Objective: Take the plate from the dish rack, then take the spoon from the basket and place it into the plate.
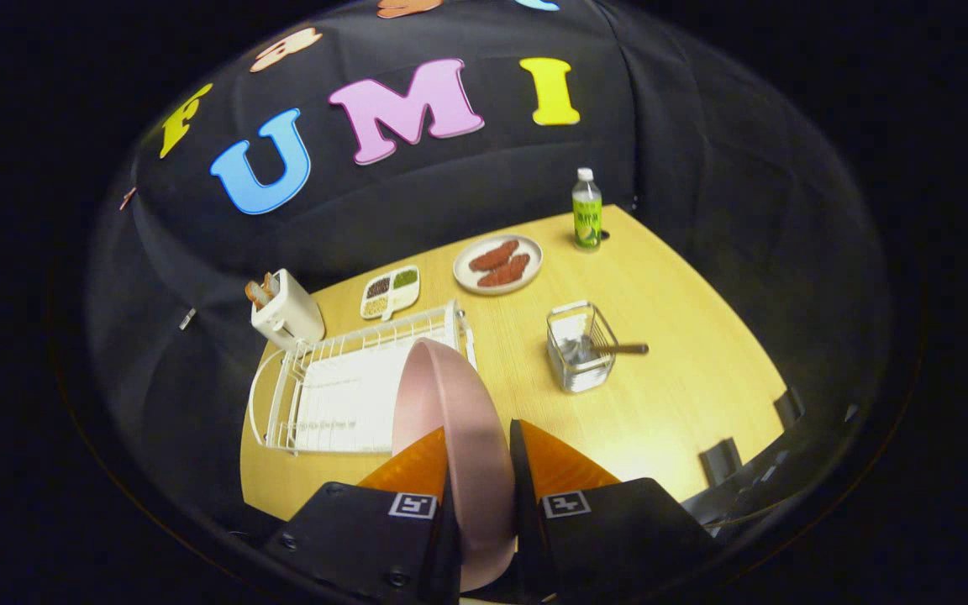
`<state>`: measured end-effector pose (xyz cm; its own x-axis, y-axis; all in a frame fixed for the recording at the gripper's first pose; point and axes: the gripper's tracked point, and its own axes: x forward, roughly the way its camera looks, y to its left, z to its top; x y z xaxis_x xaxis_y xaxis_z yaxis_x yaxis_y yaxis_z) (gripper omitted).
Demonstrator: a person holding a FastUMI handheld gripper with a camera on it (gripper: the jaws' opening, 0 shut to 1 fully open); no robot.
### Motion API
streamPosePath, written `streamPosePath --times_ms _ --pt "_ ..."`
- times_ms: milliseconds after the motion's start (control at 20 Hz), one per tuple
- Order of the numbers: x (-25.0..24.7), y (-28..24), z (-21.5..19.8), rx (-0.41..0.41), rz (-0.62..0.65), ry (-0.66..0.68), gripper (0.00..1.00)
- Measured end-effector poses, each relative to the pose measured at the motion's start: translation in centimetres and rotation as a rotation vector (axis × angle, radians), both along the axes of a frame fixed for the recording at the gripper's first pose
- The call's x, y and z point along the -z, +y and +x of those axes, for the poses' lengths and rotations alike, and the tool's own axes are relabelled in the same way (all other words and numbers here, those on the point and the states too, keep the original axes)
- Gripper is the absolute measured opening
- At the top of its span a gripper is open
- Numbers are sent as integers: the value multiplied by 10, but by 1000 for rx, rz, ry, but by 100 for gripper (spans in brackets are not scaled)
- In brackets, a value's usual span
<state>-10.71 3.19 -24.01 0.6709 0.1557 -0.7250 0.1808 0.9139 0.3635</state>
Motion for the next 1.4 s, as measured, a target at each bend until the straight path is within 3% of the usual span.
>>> streamPosePath --times_ms 150,400,1050,1150,1400 --pt "39 10 -34 16 101 95 31" --pt "87 44 -49 -5 248 145 31" --pt "148 100 -25 -52 277 180 32" --pt "155 94 -21 -61 215 181 37" --pt "146 77 -14 -39 205 165 59"
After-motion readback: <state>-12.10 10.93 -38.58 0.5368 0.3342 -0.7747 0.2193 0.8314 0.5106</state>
